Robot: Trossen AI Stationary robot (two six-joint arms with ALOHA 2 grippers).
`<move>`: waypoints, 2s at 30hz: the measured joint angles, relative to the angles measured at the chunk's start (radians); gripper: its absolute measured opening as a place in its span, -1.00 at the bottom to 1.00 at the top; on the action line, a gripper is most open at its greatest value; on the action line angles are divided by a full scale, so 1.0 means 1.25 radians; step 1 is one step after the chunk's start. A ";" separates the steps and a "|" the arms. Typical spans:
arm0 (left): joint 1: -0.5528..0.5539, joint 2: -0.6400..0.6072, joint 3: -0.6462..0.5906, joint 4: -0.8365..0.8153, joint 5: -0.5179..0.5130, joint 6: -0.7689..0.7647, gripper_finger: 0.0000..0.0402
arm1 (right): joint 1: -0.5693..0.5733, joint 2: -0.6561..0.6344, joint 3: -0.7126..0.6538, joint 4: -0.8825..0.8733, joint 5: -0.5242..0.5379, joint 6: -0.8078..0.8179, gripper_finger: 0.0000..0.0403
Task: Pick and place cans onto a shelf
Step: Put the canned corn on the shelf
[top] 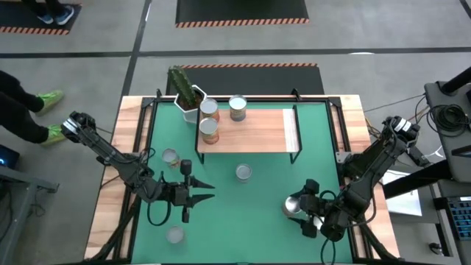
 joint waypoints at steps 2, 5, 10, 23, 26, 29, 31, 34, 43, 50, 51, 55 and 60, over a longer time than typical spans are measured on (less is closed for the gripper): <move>0.000 0.000 0.000 0.000 0.000 0.000 -0.53 | 0.000 0.000 0.000 0.000 0.000 0.000 0.83; 0.000 0.000 0.000 0.000 0.000 0.000 -0.53 | -0.004 0.000 0.000 0.002 -0.001 0.006 0.83; 0.000 0.000 0.000 0.002 0.000 0.000 -0.53 | -0.007 0.000 0.013 0.024 -0.105 0.006 0.83; 0.000 0.000 0.000 0.005 0.000 -0.005 -0.53 | 0.032 0.044 0.060 -0.119 -0.086 0.072 0.83; 0.000 0.000 0.000 0.006 0.000 -0.003 -0.53 | 0.032 0.083 0.060 -0.136 -0.076 0.076 0.83; 0.000 0.000 0.000 0.006 0.000 -0.002 -0.53 | 0.032 0.113 0.060 -0.144 -0.060 0.082 0.83; 0.000 0.000 0.000 0.007 0.000 -0.002 -0.53 | 0.032 0.123 0.063 -0.161 -0.055 0.084 0.83; 0.000 0.000 0.000 0.007 -0.001 0.000 -0.53 | 0.032 0.123 0.077 -0.185 -0.053 0.085 0.83; 0.000 0.000 0.000 0.009 -0.001 0.000 -0.53 | 0.032 0.104 0.081 -0.260 -0.043 0.143 0.83; 0.000 0.000 0.000 0.009 -0.001 0.000 -0.53 | 0.032 0.126 0.072 -0.251 -0.048 0.161 0.83; 0.000 0.000 0.000 0.010 -0.001 0.000 -0.53 | 0.032 0.128 0.070 -0.251 -0.047 0.161 0.83; 0.000 0.000 0.000 0.010 -0.001 0.000 -0.53 | 0.032 0.144 0.054 -0.231 -0.046 0.162 0.83; 0.000 0.000 0.000 0.011 -0.001 0.000 -0.53 | 0.031 0.158 0.041 -0.189 -0.041 0.163 0.82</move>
